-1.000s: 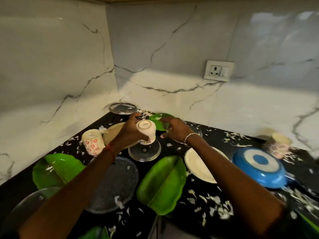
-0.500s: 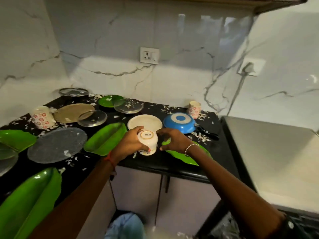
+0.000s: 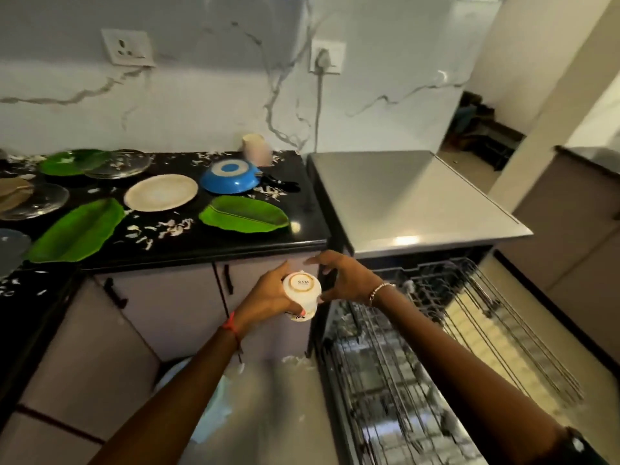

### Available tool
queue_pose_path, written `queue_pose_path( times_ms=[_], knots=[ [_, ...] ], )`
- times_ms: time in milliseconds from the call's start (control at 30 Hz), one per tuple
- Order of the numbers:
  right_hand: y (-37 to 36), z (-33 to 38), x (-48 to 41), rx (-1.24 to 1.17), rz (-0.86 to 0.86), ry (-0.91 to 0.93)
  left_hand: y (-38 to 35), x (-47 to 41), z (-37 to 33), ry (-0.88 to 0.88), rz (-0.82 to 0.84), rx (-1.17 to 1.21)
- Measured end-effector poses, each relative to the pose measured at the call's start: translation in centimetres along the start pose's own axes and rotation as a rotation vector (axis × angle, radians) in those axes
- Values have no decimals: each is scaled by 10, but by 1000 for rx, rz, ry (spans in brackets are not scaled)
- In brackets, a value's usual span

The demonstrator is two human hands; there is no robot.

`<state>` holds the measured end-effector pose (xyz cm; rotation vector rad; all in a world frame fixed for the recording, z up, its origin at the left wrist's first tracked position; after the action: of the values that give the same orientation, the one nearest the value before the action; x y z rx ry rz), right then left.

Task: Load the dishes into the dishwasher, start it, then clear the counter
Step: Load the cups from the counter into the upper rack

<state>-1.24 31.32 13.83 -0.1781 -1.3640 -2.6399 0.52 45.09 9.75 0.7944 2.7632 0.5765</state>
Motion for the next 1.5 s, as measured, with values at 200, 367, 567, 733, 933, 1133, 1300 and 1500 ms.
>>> queue_pose_path(
  times_ms=[200, 367, 567, 733, 933, 1133, 1300, 1500],
  knots=[
    [-10, -41, 85, 94, -4, -119, -78, 26, -23, -36, 181, 56],
    [-8, -72, 135, 136, -30, -205, -131, 38, -44, -79, 299, 123],
    [8, -114, 170, 137, -46, -273, -187, 27, -63, -161, 407, 160],
    [15, -166, 179, 151, -55, -289, -232, 5, -70, -257, 428, 181],
    [26, -255, 162, 121, -53, -323, -298, -38, -46, -231, 430, 198],
    [37, -358, 118, 91, -55, -424, -331, -75, 28, -83, 235, -125],
    [51, -421, 57, 72, -104, -501, -343, -93, 91, 38, 161, -385],
    [45, -456, -36, -35, -110, -535, -354, -114, 129, 3, 153, -603]
  ],
)
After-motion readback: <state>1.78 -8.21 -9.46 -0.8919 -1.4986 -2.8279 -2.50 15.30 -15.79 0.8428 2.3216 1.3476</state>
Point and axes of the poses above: each hand's wrist, its own x-axis away from the middle knuckle, its own y-axis out of the back of the hand, z = x × y, the point moved 6 cm from there along -x, towards the middle knuckle, and after that the axes turned 15 degrees about -y, right-handed, at the moved point
